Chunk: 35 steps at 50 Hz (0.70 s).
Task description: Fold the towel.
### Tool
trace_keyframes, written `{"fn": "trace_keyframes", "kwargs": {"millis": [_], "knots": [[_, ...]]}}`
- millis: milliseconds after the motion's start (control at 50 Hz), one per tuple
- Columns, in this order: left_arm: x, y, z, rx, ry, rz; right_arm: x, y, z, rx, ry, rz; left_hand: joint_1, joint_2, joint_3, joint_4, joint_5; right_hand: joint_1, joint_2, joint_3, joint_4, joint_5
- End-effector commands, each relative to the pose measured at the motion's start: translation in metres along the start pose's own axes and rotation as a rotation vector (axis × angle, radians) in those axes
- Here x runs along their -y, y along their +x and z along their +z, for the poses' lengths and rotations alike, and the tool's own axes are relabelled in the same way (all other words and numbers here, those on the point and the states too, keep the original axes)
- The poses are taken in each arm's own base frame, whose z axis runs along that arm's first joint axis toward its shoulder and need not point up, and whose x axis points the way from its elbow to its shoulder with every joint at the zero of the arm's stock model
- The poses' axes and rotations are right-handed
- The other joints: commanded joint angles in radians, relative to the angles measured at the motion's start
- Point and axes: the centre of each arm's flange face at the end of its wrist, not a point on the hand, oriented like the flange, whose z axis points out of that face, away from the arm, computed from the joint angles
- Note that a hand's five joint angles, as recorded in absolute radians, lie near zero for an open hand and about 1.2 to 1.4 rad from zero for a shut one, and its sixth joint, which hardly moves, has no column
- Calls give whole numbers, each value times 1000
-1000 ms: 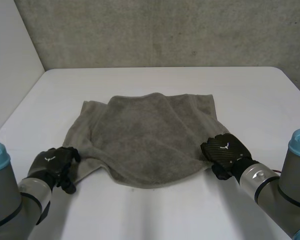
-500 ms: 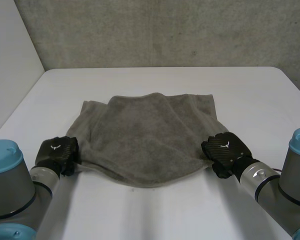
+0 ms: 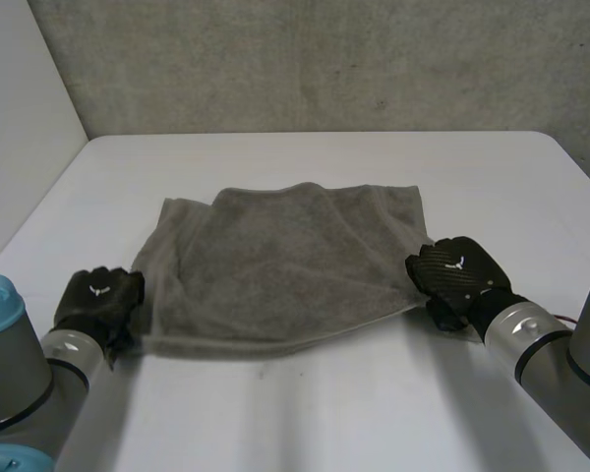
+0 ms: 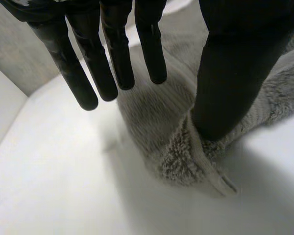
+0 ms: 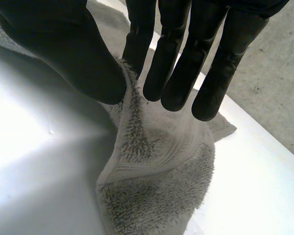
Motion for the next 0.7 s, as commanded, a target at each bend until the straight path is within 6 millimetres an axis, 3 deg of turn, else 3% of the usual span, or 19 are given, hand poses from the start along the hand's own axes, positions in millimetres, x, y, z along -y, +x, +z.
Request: {"fn": "trace_keyframes", "kwargs": {"millis": [20,180,320,480,700], "knots": [[-15,1,-5,-12,-62,101,-2,-1,0,2,-5,0,-9,-7,-7,-11,-10,418,222,208,203,236],[-14,5,-25,-45,-98,123,-4,-1,1,5,-13,4,-141,-139,-139,-143,-142,418,222,208,203,236],[-17,5,-29,-44,-108,121,-6,-1,0,9,-16,5,-156,-153,-154,-158,-157,418,222,208,203,236],[-15,0,-12,-10,-68,110,-6,-3,0,13,-17,3,-138,-136,-137,-140,-139,418,222,208,203,236],[-28,5,13,-21,-102,117,-9,-4,1,18,-27,7,-24,-21,-22,-26,-25,418,222,208,203,236]]}}
